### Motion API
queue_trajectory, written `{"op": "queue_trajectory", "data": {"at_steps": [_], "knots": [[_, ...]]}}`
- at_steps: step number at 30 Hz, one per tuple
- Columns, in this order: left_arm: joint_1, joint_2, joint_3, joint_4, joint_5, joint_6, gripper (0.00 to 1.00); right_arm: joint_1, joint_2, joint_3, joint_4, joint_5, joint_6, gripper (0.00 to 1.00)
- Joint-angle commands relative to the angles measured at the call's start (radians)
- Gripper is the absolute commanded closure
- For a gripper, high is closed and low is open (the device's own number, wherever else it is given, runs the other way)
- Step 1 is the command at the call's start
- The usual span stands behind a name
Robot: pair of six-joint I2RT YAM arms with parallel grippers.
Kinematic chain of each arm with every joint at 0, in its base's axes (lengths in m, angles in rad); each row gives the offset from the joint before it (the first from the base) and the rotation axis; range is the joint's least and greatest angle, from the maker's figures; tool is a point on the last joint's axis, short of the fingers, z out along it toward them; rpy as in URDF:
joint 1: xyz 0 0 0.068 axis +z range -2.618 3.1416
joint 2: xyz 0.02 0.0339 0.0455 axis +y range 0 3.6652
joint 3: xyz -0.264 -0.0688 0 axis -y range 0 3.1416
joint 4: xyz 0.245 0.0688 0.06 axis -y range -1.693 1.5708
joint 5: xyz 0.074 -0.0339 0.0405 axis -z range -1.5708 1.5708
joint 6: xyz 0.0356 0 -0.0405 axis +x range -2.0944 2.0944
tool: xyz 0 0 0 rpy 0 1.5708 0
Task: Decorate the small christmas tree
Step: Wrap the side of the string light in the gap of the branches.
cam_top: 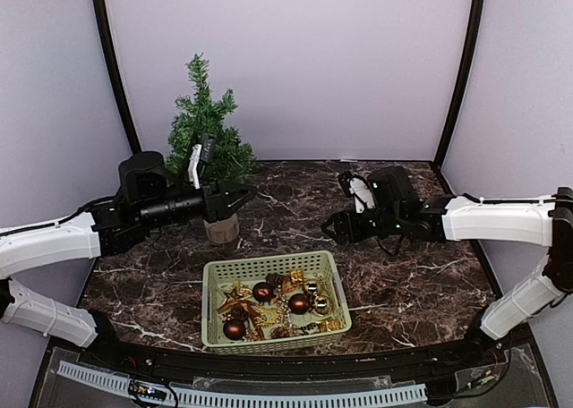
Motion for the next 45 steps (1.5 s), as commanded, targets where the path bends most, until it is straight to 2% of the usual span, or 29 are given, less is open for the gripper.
{"op": "queue_trajectory", "data": {"at_steps": [1,4,6,10,12,17,23,27,29,31,32,33,34,36,41,45], "knots": [[0.024,-0.117,0.033,-0.251,-0.088,-0.010,0.56,-0.008,0.000,-0.028,-0.005,0.005,0.008,0.31],[0.059,-0.192,0.033,-0.355,-0.102,-0.036,0.49,-0.008,0.002,-0.040,0.001,0.018,0.006,0.48],[0.089,-0.227,0.029,-0.437,-0.105,-0.062,0.49,-0.008,0.010,-0.037,0.009,0.012,0.003,0.59],[0.134,-0.277,0.007,-0.559,-0.172,-0.101,0.46,-0.008,0.017,-0.016,0.000,0.029,0.022,0.90],[0.143,-0.294,-0.002,-0.598,-0.214,-0.113,0.43,-0.008,0.006,0.004,-0.025,0.059,0.031,1.00],[0.158,-0.277,0.003,-0.617,-0.257,-0.119,0.33,-0.012,-0.059,0.048,-0.097,0.166,0.042,1.00],[0.167,-0.225,0.023,-0.662,-0.358,-0.110,0.31,-0.017,-0.114,0.077,-0.133,0.194,0.050,1.00],[0.180,-0.189,0.020,-0.638,-0.362,-0.105,0.32,-0.016,-0.136,0.084,-0.132,0.198,0.053,1.00],[0.184,-0.173,0.016,-0.623,-0.366,-0.099,0.41,-0.017,-0.147,0.085,-0.133,0.203,0.051,1.00],[0.190,-0.164,0.007,-0.600,-0.367,-0.096,0.55,-0.017,-0.156,0.087,-0.136,0.213,0.051,1.00],[0.194,-0.163,0.003,-0.583,-0.368,-0.095,0.68,-0.017,-0.159,0.086,-0.137,0.218,0.052,1.00],[0.196,-0.164,-0.005,-0.574,-0.370,-0.095,0.75,-0.018,-0.163,0.085,-0.139,0.225,0.051,1.00],[0.202,-0.170,-0.010,-0.560,-0.375,-0.096,0.87,-0.019,-0.167,0.083,-0.144,0.232,0.054,1.00],[0.219,-0.187,-0.036,-0.541,-0.376,-0.096,0.99,-0.020,-0.176,0.081,-0.156,0.238,0.058,1.00],[0.329,-0.223,-0.111,-0.458,-0.267,-0.084,1.00,-0.020,-0.222,0.065,-0.177,0.202,0.049,1.00],[0.423,-0.207,-0.137,-0.398,-0.145,-0.038,1.00,-0.020,-0.279,0.041,-0.161,0.059,0.005,1.00]]}}
